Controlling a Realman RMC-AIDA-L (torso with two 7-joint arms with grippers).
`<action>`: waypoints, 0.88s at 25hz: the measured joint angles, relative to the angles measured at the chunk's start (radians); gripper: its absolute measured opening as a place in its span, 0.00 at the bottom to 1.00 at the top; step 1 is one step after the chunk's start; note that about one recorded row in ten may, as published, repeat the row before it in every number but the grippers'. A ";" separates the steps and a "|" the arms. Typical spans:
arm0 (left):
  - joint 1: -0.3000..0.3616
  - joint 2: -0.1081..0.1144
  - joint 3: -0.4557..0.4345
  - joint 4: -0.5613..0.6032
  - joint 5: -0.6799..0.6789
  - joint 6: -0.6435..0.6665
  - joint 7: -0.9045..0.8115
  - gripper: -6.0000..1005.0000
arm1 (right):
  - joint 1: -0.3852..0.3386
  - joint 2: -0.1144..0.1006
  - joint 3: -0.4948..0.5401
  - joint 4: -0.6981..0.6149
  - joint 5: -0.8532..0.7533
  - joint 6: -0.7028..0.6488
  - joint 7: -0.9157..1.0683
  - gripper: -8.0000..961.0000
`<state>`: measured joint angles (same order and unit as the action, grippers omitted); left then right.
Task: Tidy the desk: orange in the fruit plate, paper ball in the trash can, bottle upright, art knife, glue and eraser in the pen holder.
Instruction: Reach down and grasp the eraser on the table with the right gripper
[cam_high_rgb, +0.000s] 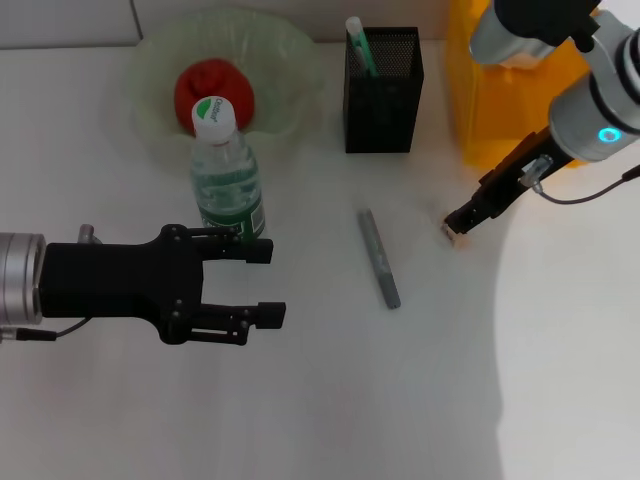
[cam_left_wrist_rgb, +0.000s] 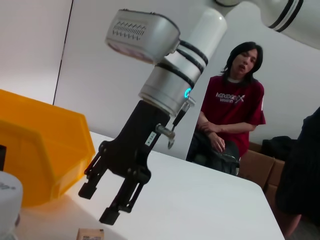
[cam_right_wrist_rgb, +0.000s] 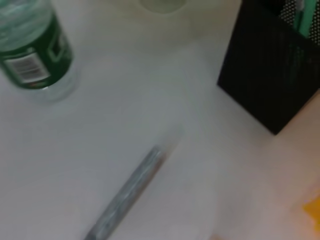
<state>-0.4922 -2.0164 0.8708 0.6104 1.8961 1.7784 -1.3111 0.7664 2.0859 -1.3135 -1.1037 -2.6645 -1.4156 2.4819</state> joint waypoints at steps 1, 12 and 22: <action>0.000 -0.001 -0.003 0.000 0.000 0.000 0.001 0.78 | 0.000 0.000 -0.011 0.020 0.001 0.032 0.004 0.78; 0.001 -0.005 -0.005 0.000 0.000 -0.005 0.001 0.78 | 0.003 0.002 -0.061 0.146 0.064 0.166 0.010 0.78; 0.003 -0.012 -0.007 0.000 0.000 -0.002 0.001 0.78 | 0.000 0.004 -0.115 0.180 0.069 0.220 0.028 0.42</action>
<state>-0.4888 -2.0279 0.8640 0.6105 1.8959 1.7764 -1.3099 0.7668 2.0896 -1.4283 -0.9233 -2.5954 -1.1953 2.5101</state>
